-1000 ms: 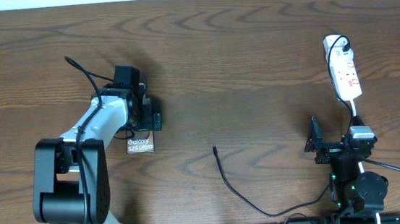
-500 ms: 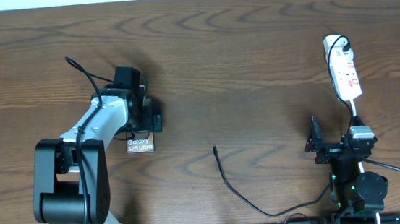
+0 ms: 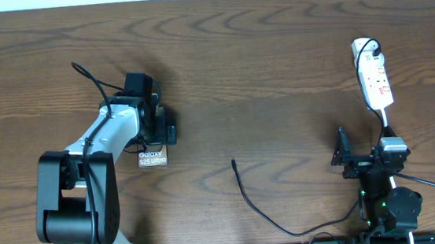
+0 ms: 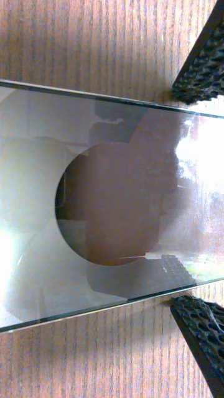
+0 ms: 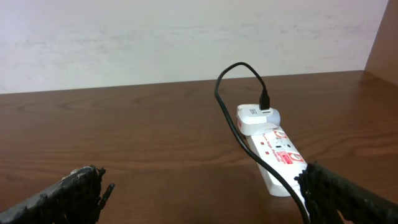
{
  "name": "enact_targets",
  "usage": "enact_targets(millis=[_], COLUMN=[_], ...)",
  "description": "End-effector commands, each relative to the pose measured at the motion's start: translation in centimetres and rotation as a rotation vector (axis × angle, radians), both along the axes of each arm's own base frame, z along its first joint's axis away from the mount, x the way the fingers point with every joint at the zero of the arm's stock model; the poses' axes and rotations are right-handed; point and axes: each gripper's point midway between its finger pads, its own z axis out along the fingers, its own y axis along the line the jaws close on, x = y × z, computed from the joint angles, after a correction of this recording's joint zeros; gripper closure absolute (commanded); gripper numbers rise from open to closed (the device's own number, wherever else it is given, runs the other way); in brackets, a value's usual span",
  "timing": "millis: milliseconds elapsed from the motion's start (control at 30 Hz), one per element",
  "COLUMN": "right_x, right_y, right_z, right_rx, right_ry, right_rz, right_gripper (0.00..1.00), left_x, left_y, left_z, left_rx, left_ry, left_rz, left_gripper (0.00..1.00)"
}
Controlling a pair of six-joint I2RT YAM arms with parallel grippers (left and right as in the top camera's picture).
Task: Plug charger to phone and switch on socket
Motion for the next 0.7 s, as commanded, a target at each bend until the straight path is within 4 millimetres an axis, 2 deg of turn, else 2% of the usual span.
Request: enact_targets(millis=[0,333,433,667], right_x=[-0.02,-0.02,-0.02,-0.02], right_y=[0.07,0.07,0.07,0.07], right_z=[-0.06,-0.06,-0.06,-0.06], right_rx=[0.009,0.009,0.009,0.009], right_ry=[0.000,0.000,0.000,0.000], right_rz=[0.000,0.000,0.000,0.000], right_gripper=[0.01,0.01,0.01,0.01], left_x=[-3.50,-3.57,-3.57,-3.57], left_y=[0.65,0.65,0.66,0.66], left_z=[-2.98,-2.98,-2.98,-2.98], left_rx=[0.037,0.038,0.038,0.038], left_ry=[0.134,0.137,0.137,0.137], left_rz=[-0.014,-0.018,-0.018,-0.018], left_gripper=[0.00,0.00,0.05,0.07])
